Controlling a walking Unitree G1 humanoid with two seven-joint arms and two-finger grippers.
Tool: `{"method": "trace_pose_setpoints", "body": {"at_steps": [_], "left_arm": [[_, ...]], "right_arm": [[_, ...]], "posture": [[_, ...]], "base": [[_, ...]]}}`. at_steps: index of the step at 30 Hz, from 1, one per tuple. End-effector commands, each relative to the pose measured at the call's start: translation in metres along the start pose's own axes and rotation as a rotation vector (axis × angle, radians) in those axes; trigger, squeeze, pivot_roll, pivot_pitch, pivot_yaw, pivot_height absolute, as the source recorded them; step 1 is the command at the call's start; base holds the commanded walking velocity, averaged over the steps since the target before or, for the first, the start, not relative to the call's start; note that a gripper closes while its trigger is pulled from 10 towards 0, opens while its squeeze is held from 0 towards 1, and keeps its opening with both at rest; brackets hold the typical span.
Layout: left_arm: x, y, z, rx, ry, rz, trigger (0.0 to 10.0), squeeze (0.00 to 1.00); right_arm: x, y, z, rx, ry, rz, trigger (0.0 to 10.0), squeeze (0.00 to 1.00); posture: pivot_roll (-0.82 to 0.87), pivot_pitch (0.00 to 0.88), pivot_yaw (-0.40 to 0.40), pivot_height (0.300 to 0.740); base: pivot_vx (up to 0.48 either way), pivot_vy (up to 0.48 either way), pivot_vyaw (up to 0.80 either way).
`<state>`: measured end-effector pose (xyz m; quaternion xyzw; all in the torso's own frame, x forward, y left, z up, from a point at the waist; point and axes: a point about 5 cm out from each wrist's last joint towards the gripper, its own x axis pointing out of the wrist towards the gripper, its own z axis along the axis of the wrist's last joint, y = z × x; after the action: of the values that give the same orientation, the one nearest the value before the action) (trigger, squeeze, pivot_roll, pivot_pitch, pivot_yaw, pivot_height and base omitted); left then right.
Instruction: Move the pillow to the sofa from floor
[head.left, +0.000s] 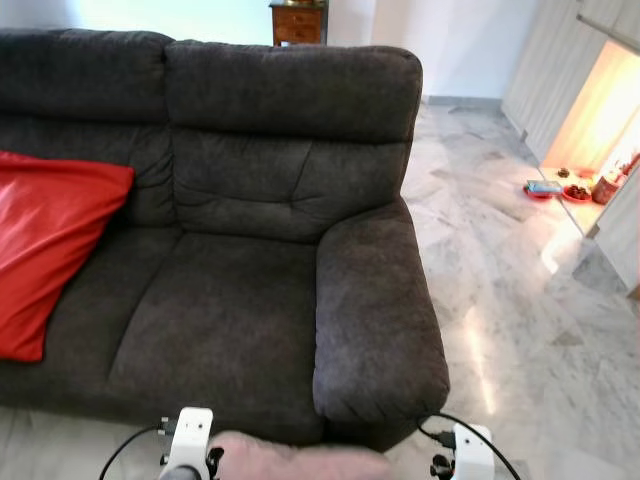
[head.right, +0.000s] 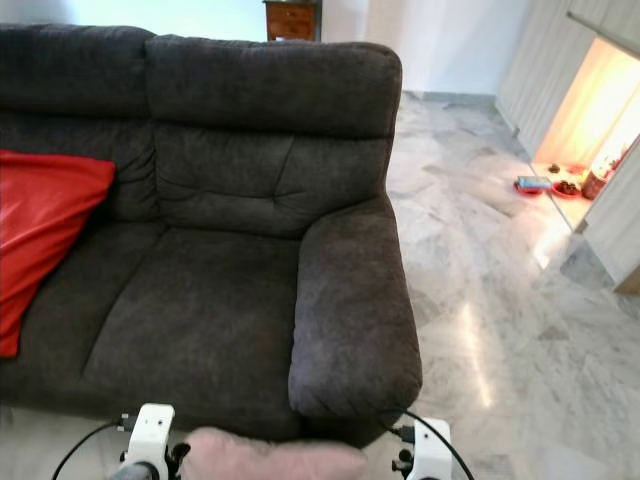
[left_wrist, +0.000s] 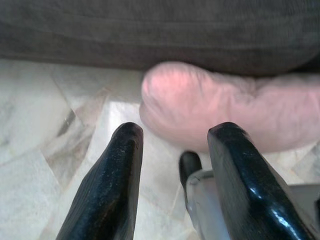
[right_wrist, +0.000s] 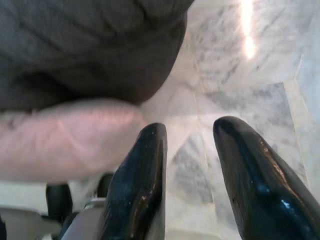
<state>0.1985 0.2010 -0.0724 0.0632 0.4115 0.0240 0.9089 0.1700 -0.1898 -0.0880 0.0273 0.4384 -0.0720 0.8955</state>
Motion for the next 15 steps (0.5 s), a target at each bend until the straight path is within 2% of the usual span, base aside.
{"method": "trace_pose_setpoints", "body": {"at_steps": [1, 15], "left_arm": [[-0.0003, -0.0016, -0.0014, 0.017, 0.003, -0.011, 10.0, 0.0], [-0.001, -0.0036, -0.0041, 0.01, 0.009, -0.029, 10.0, 0.0]], "right_arm": [[-0.0003, -0.0004, -0.0008, 0.001, 0.001, -0.001, 10.0, 0.0], [-0.0002, -0.0003, -0.0008, -0.002, 0.002, 0.0, 10.0, 0.0]], "posture": [[0.0, 0.0, -0.082, 0.74], [0.0, 0.0, -0.083, 0.74]], "base": [[0.0, 0.0, 0.0], [0.0, 0.0, 0.0]]}}
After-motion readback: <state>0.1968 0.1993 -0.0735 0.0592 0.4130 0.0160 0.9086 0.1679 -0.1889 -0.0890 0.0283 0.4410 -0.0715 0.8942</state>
